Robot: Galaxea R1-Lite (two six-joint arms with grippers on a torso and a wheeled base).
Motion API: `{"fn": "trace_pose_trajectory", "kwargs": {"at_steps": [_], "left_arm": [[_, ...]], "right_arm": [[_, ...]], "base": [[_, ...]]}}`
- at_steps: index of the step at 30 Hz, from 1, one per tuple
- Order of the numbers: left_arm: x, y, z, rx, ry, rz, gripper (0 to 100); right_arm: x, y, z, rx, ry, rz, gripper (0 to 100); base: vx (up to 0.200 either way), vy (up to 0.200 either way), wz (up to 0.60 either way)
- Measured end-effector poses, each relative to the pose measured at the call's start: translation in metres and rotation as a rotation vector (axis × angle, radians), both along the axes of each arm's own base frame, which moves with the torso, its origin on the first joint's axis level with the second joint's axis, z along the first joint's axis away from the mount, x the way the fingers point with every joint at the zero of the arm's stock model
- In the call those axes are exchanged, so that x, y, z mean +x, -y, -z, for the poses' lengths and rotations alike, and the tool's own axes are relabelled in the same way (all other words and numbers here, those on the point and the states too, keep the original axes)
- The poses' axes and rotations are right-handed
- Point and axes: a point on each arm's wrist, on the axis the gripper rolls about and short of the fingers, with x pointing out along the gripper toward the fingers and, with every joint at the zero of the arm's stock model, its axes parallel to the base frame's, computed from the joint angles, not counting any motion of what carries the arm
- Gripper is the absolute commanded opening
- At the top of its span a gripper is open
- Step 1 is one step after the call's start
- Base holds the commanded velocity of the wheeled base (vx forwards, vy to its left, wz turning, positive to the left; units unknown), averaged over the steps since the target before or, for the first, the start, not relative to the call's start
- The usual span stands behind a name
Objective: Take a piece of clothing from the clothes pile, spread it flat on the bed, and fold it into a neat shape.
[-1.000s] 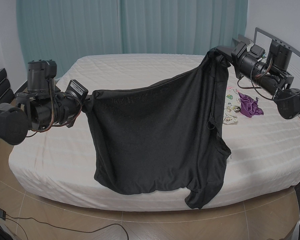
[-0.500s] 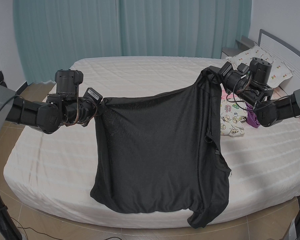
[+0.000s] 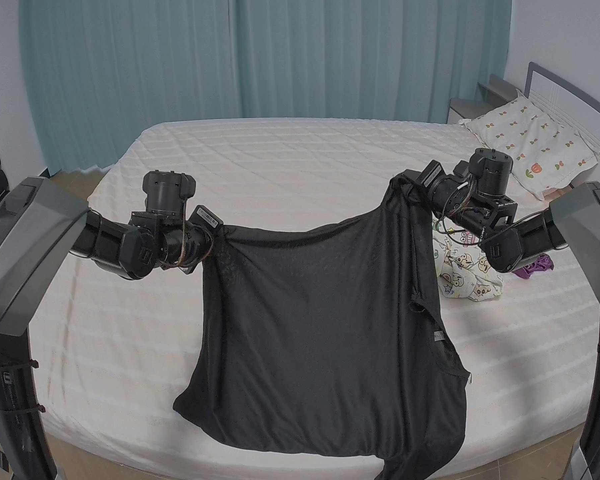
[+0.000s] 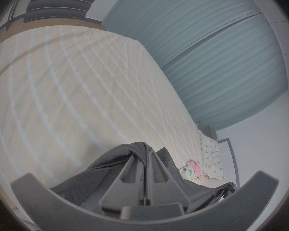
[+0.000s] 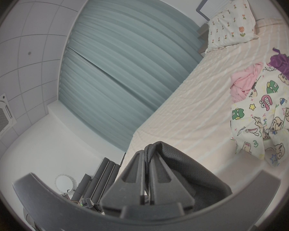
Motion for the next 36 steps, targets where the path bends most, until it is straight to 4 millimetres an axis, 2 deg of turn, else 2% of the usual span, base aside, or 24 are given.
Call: {"fn": "trace_pose_trajectory", "kwargs": {"at_steps": [5,6,16,23,26,31,36], "left_arm": [[0.011,0.001,0.024,0.011,-0.042,-0.010,0],[0.013,0.001,0.028,0.008,-0.049,-0.014,100],[0.034,-0.002,0.068,0.033,-0.093,-0.080,100],[0.050,-0.021,0.085,0.068,-0.101,-0.176,100],[0.053,-0.031,0.090,0.075,-0.109,-0.201,100],[0.050,-0.038,0.095,0.081,-0.145,-0.206,100],[0.037,-0.042,0.098,0.069,-0.196,-0.178,100]], "right_arm": [[0.009,-0.005,0.022,-0.011,-0.036,0.027,0],[0.011,-0.005,0.027,-0.013,-0.044,0.030,100],[0.031,-0.010,0.081,-0.094,-0.113,0.102,100],[0.046,0.000,0.121,-0.259,-0.227,0.232,100],[0.047,0.007,0.130,-0.296,-0.253,0.253,100],[0.033,0.014,0.152,-0.353,-0.336,0.221,100],[0.006,0.020,0.169,-0.460,-0.391,0.140,100]], "base": [[0.000,0.000,0.00],[0.000,0.000,0.00],[0.000,0.000,0.00],[0.000,0.000,0.00],[0.000,0.000,0.00],[0.000,0.000,0.00],[0.000,0.000,0.00]]}}
